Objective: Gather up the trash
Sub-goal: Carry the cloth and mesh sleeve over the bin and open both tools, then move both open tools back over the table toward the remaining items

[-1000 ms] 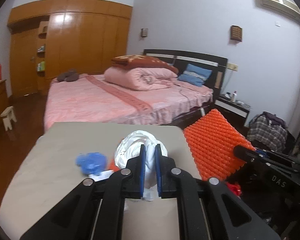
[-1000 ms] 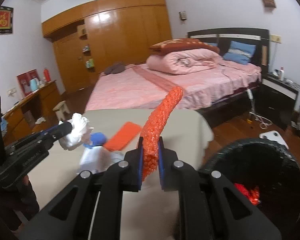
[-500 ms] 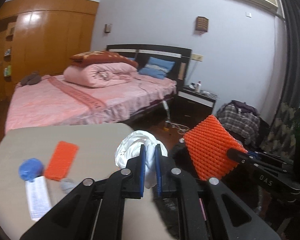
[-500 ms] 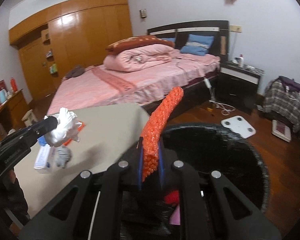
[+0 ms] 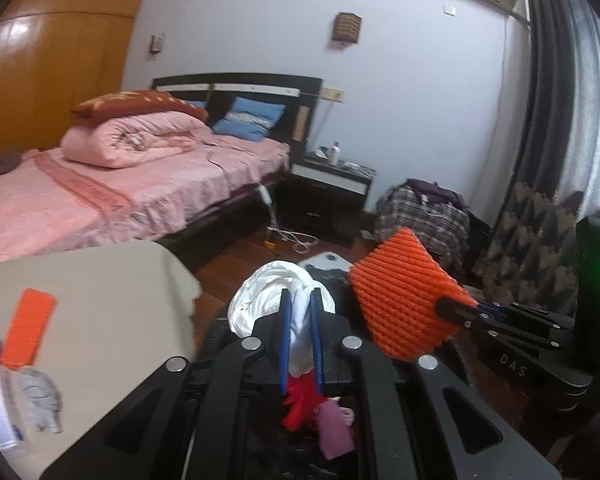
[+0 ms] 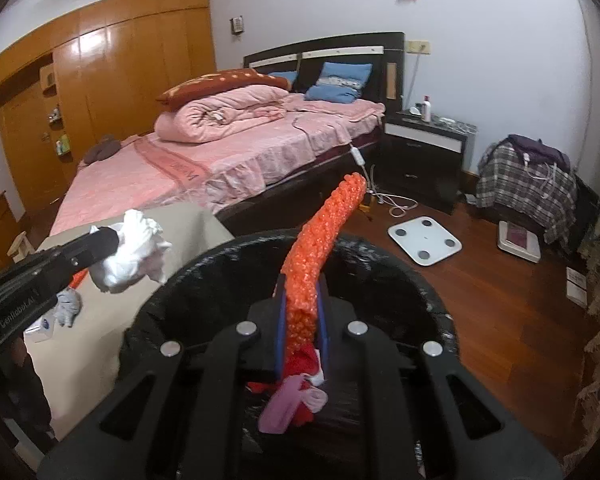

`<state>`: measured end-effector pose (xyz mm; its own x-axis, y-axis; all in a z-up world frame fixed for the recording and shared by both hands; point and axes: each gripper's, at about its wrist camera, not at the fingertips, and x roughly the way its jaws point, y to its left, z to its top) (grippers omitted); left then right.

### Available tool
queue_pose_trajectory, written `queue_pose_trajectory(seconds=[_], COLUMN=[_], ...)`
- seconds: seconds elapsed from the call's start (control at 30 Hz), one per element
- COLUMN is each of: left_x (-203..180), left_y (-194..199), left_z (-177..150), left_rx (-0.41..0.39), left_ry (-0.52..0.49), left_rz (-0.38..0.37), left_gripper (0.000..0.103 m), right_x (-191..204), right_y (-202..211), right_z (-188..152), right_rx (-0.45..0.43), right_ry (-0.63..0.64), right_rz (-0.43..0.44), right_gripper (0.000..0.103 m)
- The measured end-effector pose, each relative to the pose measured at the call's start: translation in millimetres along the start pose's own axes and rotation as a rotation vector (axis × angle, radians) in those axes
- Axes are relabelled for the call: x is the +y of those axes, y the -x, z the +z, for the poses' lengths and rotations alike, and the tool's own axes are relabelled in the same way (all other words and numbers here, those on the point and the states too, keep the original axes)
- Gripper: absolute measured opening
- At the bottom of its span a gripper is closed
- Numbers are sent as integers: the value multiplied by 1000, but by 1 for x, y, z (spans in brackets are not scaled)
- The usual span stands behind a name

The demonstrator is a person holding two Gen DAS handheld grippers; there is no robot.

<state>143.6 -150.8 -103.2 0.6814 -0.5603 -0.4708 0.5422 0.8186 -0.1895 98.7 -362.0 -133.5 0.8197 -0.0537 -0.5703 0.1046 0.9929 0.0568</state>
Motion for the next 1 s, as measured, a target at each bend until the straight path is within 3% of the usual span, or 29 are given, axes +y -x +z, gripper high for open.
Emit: queue_pose_trajectory(seconds=[0.1,0.17,0.23,0.3,0.37,0.43,0.5,0.63,0.73,1.0], left_x=[-10,-13,-13,-9,-2,5,16,47,71,137], left_y=[-14,-22,-26,-25,-20,-11,0,29,48,105], left_z=[-3,-6,-9,-13,-16,-18,-19,-24,-27,-49], left_rx=[32,59,76,82,81,65,47,14,2,-10], left_ry=[-12,-16,-20,-16,-13,-11,-5,27,64,108], left_rz=[-43,-69,-70,-65,-42,-4,37,154,231,450], left_gripper=[13,22,36,43,48,62,71,86,90,93], right_x=[-11,-15,-20,-23,-22,-19,-15,5,26,94], right_y=[-1,-5,-7,-7,-6,-3,-1,2,2,-7], right_z=[-4,-3,-7,-9,-11,-11,-10,-8,-5,4], right_rx=[8,22,33,35,31,12,-5,-17,-32,-47], right_ry=[-13,-16,-24,-29,-32,-31,-22,11,23,48], right_rz=[-23,-37,-54,-63,-73,-86,-97,-59,-28,97], right_gripper=[15,22,38,45,62,84,95,97,98,98])
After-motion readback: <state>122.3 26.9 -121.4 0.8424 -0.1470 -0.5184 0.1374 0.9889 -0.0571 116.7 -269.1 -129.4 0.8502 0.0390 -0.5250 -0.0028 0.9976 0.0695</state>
